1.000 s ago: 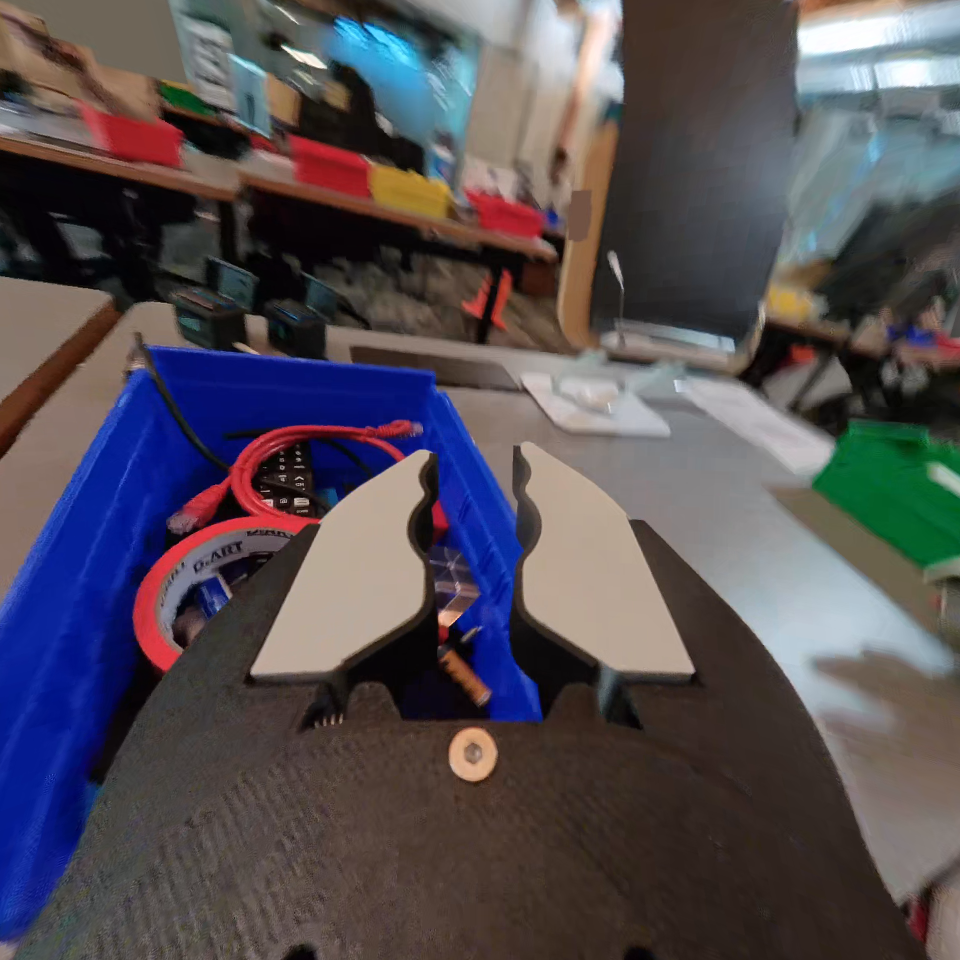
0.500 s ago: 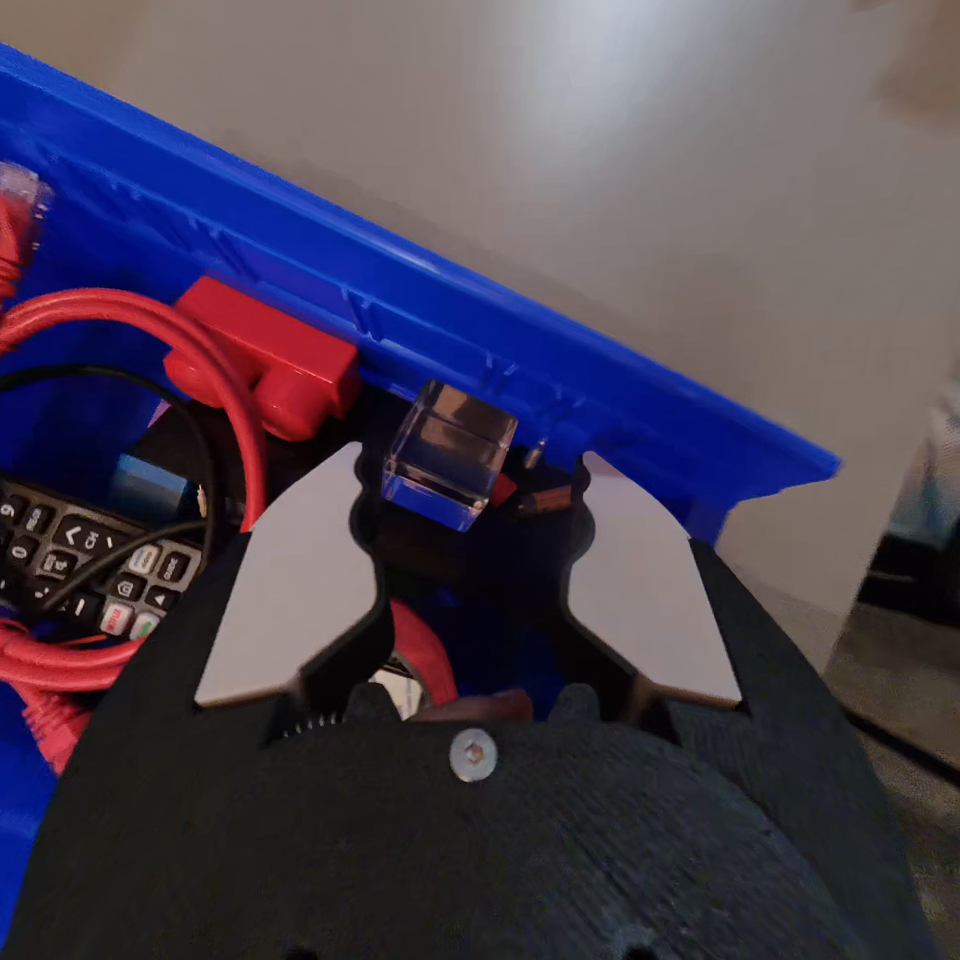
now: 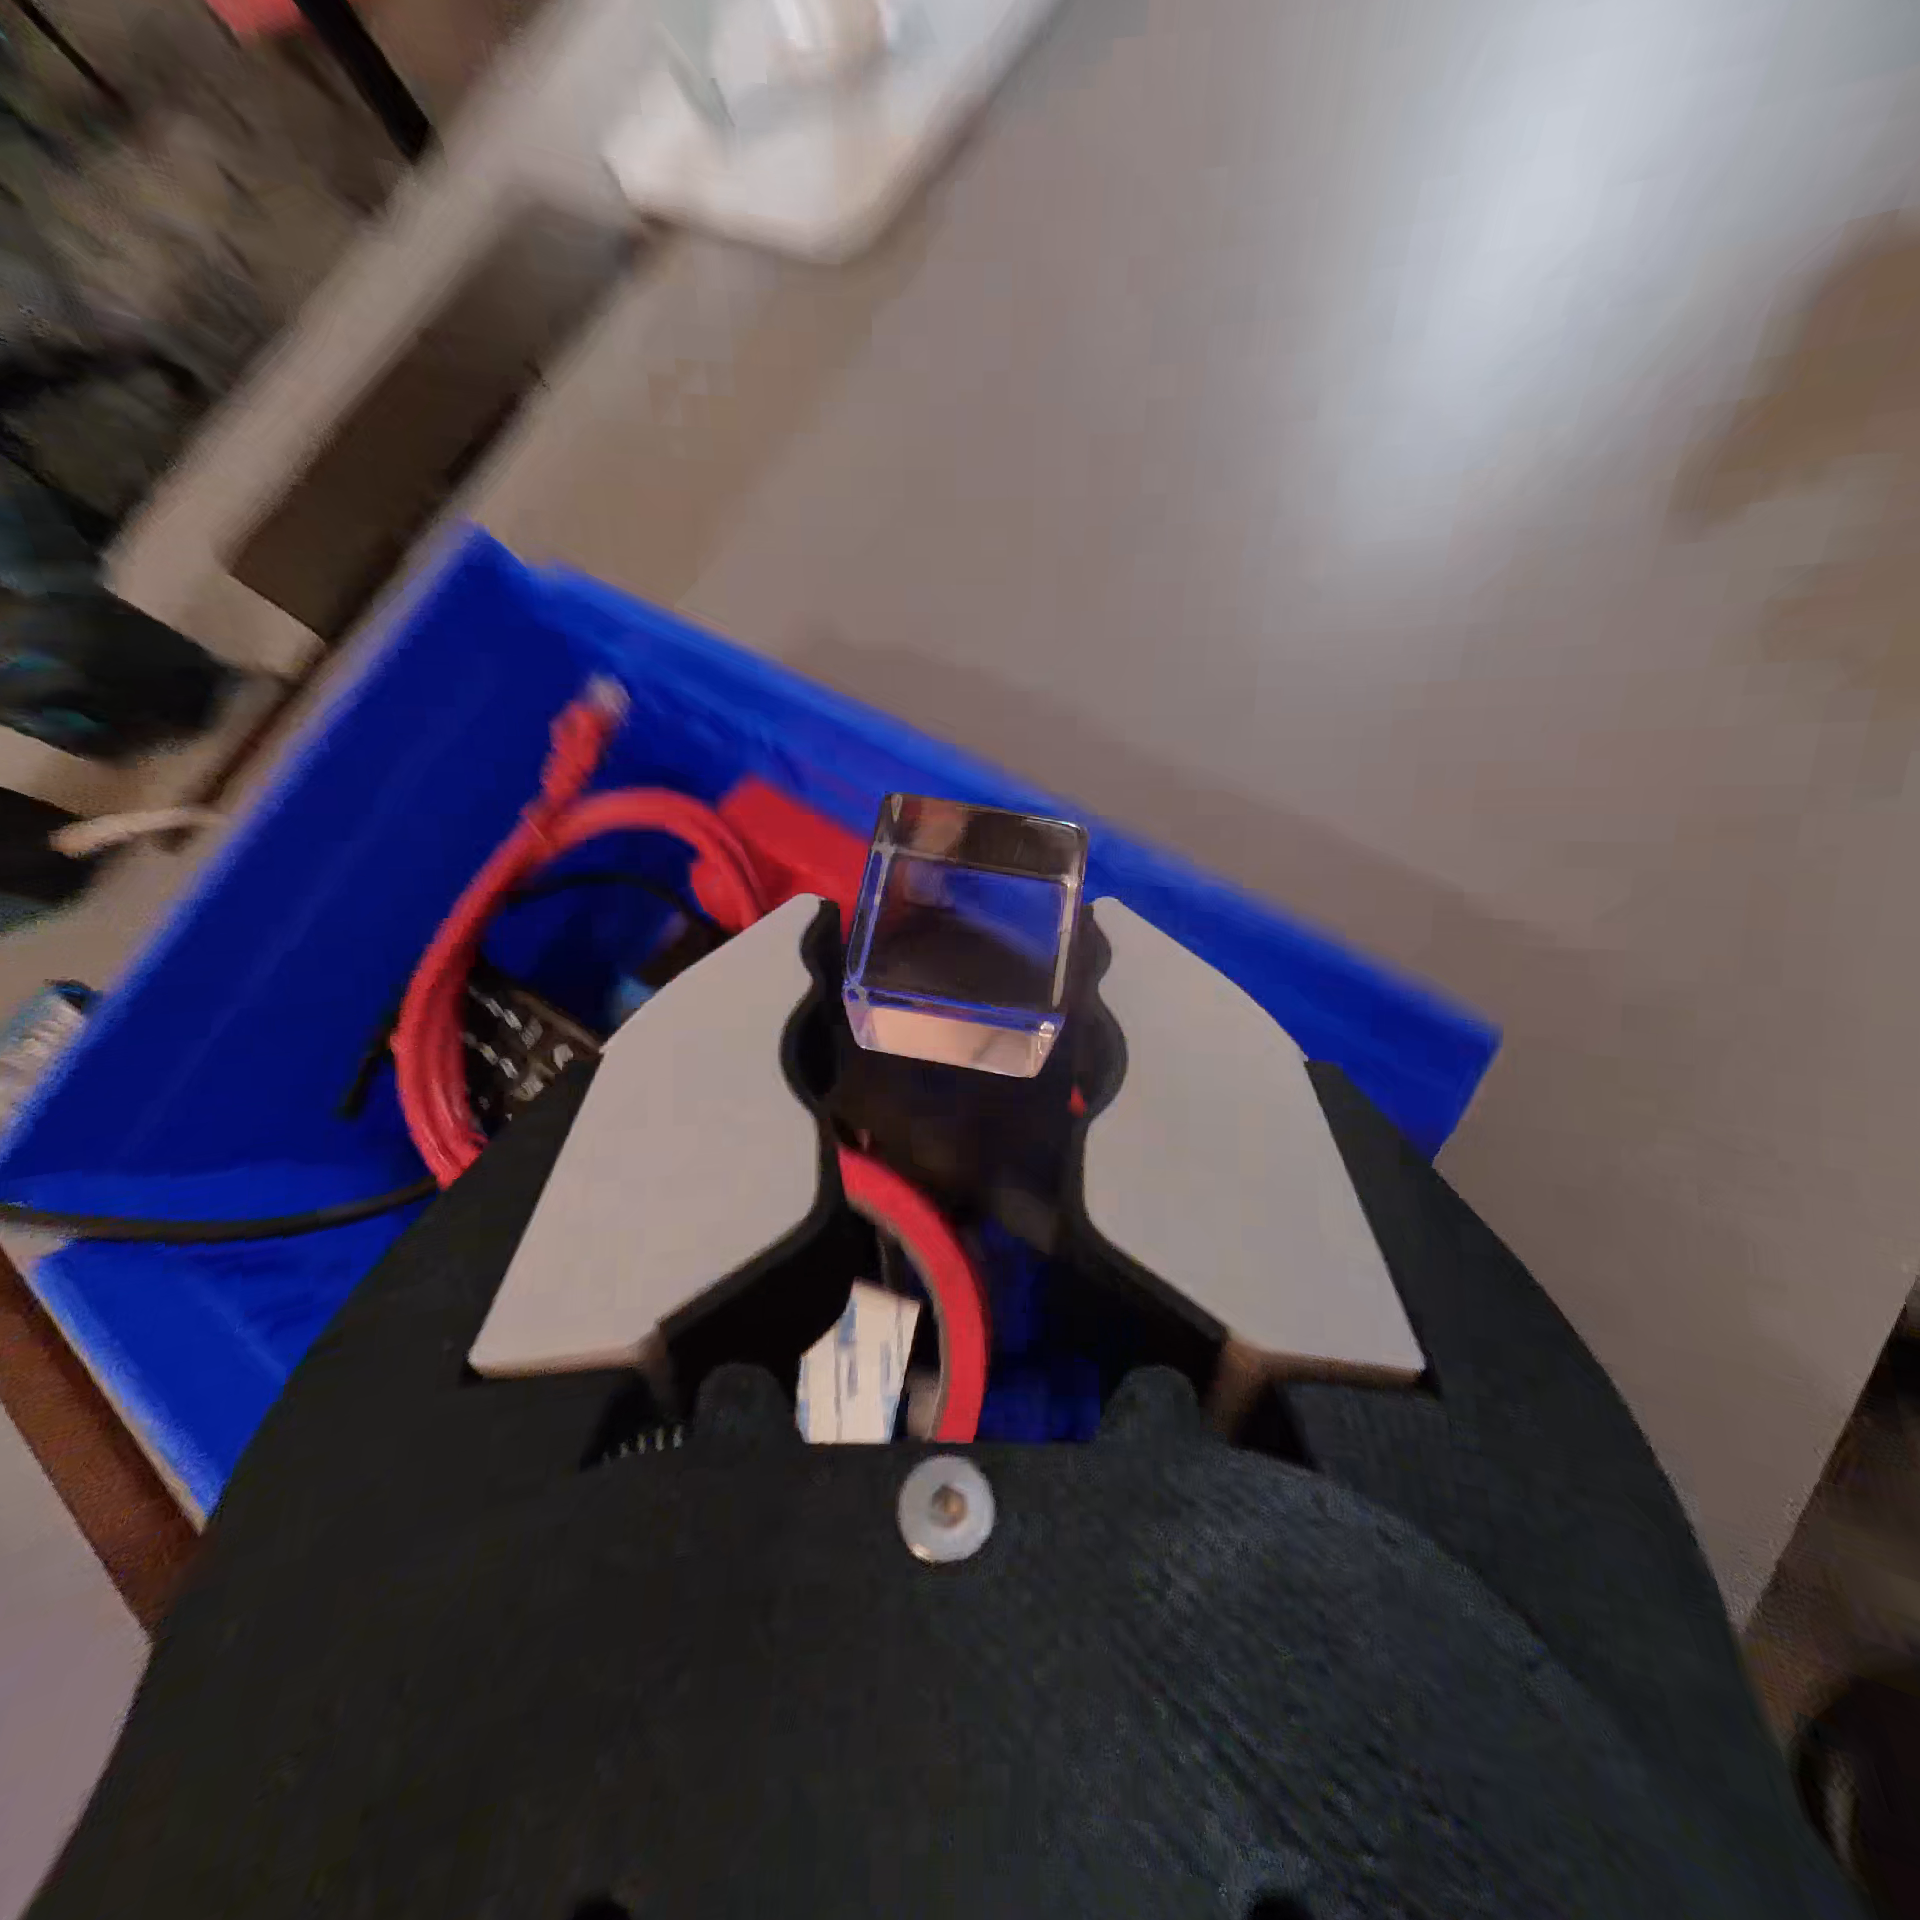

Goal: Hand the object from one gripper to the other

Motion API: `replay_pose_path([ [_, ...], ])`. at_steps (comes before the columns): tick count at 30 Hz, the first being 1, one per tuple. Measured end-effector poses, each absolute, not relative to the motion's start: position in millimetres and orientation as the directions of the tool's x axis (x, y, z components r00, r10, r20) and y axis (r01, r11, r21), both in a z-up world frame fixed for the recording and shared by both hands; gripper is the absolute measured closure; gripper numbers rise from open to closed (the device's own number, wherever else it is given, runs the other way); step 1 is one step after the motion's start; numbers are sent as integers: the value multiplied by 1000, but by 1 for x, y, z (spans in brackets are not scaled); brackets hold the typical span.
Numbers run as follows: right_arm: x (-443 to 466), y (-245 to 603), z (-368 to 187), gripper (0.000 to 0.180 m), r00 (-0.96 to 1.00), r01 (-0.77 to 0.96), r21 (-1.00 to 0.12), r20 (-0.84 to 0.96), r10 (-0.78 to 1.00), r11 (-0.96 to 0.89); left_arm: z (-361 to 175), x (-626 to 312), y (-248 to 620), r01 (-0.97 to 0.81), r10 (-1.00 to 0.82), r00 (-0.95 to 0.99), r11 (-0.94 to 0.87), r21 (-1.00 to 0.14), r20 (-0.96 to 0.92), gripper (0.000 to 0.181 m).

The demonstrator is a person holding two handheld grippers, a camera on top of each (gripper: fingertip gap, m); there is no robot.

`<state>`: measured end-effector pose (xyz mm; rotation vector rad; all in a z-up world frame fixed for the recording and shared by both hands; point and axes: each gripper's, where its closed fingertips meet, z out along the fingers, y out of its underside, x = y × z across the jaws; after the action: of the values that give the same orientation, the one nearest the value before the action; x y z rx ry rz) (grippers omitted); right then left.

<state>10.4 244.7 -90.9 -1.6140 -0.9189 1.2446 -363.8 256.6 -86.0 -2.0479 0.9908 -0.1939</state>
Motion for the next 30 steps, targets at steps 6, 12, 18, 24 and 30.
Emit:
replay_pose_path([
  [6,-5,238,-71,149,129,-23,-950,-311,941,-311,22,-269,246,-78,-676,737,-87,-993,2,138],
  [12,5,228,-73,116,201,-56,-992,-119,972,-110,10,-130,242,299,-773,527,-221,-928,354,138],
  [18,15,224,-56,102,286,3,-966,249,925,259,-33,-25,241,488,-764,240,-439,-755,599,139],
  [24,9,228,-80,125,304,188,-911,408,861,366,-68,13,237,580,-551,-81,-704,-411,830,139],
  [30,5,224,-87,129,256,215,-913,395,882,346,-80,7,231,547,-485,-177,-772,-324,856,131],
])
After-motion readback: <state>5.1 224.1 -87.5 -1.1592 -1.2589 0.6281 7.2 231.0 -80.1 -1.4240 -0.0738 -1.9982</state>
